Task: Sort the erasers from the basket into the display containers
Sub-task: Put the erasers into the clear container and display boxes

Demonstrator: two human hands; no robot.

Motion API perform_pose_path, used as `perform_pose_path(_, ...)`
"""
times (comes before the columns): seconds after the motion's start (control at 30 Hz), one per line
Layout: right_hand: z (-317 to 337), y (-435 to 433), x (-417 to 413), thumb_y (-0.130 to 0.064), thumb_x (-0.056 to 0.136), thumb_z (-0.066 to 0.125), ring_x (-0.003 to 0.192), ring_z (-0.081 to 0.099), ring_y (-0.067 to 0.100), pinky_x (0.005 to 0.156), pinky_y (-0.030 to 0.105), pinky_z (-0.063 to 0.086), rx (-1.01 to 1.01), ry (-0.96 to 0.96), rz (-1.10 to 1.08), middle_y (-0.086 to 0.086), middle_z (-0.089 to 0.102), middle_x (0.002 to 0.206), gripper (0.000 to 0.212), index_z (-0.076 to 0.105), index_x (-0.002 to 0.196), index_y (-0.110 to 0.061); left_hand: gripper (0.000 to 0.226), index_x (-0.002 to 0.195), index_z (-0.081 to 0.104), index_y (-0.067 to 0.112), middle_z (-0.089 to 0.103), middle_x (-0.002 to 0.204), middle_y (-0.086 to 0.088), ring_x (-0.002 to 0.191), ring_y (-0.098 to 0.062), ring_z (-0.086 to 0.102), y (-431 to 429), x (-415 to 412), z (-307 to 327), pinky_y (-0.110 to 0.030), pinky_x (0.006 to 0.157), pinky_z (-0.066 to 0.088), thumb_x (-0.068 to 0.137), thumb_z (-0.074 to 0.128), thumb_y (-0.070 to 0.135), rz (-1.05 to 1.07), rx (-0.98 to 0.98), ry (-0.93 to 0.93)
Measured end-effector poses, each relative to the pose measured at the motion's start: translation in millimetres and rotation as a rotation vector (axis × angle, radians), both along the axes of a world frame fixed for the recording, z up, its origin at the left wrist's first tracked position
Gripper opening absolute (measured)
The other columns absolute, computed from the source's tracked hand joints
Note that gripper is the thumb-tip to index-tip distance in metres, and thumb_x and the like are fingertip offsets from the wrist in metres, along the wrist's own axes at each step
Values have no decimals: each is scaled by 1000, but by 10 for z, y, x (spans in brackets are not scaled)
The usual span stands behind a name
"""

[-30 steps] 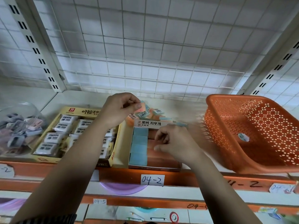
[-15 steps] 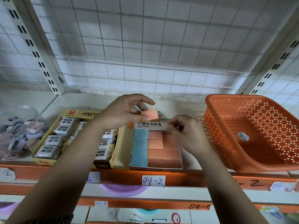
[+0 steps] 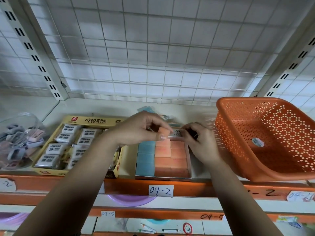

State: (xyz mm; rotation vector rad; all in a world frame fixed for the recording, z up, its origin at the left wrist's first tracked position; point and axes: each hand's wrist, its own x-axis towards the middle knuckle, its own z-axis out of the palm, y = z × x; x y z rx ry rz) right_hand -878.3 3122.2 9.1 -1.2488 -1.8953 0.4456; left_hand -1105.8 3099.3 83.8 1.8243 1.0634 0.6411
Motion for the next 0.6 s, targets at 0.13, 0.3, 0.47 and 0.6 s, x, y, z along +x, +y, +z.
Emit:
perform_pose_path(0.13, -24, 18, 4, -10, 84, 71, 80, 59, 2, 73, 11, 41, -12, 9, 2, -4, 66, 85, 6, 72, 86, -15, 36, 107, 72, 20, 67, 81, 19, 76, 11, 59, 7, 104, -21, -10, 75, 45, 75, 80, 5, -92, -94, 190)
perform_pose_path(0.3, -33, 19, 2, -8, 83, 71, 80, 56, -6, 72, 6, 37, -1, 7, -1, -4, 66, 83, 7, 71, 86, -14, 28, 101, 75, 14, 73, 87, 7, 76, 10, 60, -14, 220, -51, -6, 70, 43, 75, 81, 6, -155, -19, 330)
perform_pose_path(0.47, -41, 19, 14, -8, 83, 70, 80, 55, -7, 72, 5, 37, 11, -7, 5, -4, 67, 83, 8, 70, 86, -15, 28, 99, 76, 17, 71, 83, 10, 75, 6, 62, -67, 257, -110, -6, 69, 43, 73, 82, 9, -167, 105, 384)
perform_pose_path(0.6, -39, 22, 5, -7, 83, 70, 80, 56, -7, 73, 5, 37, 2, -5, 9, -4, 67, 84, 9, 70, 86, -15, 28, 99, 77, 18, 66, 80, 17, 75, 10, 58, -71, 241, -124, -2, 68, 37, 72, 83, 15, -188, 175, 437)
